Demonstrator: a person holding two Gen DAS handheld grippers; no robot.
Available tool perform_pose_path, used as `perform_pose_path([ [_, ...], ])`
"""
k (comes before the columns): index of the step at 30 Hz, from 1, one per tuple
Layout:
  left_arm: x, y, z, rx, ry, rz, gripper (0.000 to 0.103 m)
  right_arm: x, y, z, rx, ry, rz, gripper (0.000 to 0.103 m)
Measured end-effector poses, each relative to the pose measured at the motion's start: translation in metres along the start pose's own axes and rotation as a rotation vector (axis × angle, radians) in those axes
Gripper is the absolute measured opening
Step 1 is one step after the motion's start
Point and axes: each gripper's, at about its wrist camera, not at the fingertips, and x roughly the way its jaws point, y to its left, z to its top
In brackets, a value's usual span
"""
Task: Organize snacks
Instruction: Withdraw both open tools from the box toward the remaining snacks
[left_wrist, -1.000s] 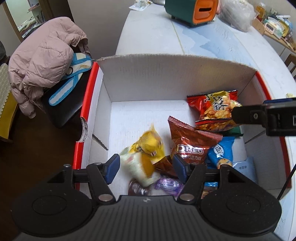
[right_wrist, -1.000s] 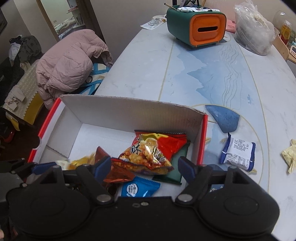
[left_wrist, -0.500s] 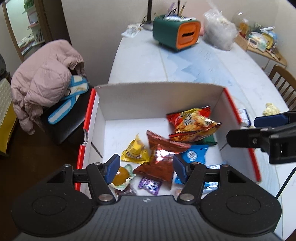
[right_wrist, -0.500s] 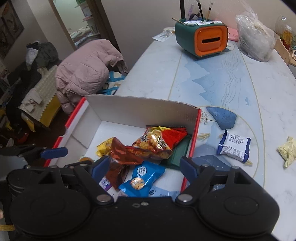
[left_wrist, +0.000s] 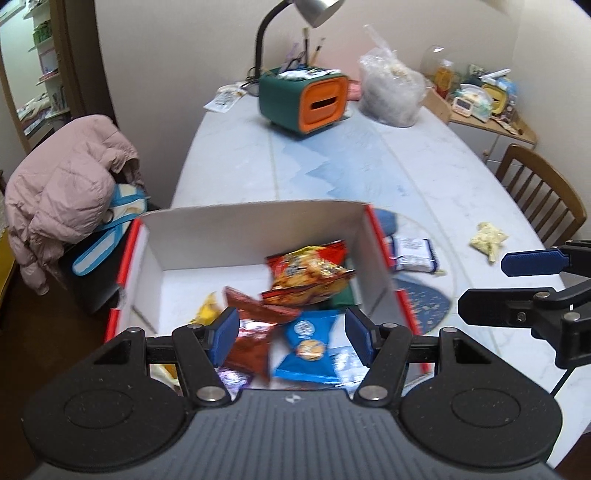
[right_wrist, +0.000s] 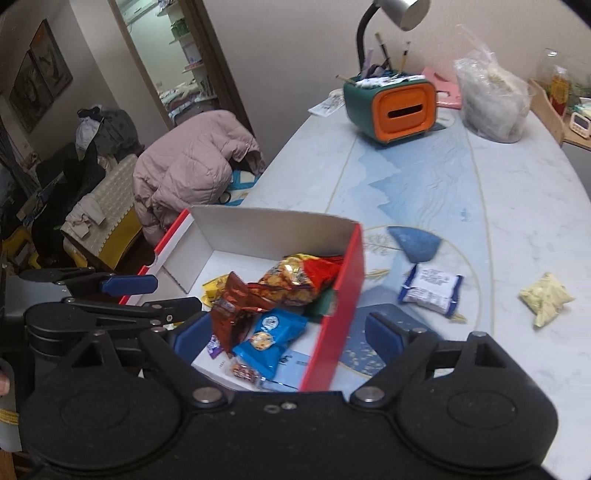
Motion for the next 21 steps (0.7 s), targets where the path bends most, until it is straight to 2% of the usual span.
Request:
perform_pose_path([
  [3, 0.000, -0.018, 0.002, 0.007, -0.015, -0.018, 0.068, -0.012, -0.015, -0.004, 0.008, -0.016, -0.011, 0.093],
  [10, 0.008, -0.061, 0.008, 0.010, -0.020, -0.068, 0.073, -0.039, -0.055, -0.018, 0.003, -0.049, -0.047, 0.102],
  [13, 0.016, -0.080, 0.012, -0.002, -0.014, -0.083, 0.073, -0.048, -0.078, -0.023, 0.017, -0.060, -0.061, 0.103],
  [21, 0.045, -0.134, 0.021, -0.015, 0.007, -0.066, 0.073, -0.058, -0.151, -0.029, 0.070, -0.041, -0.129, 0.103],
])
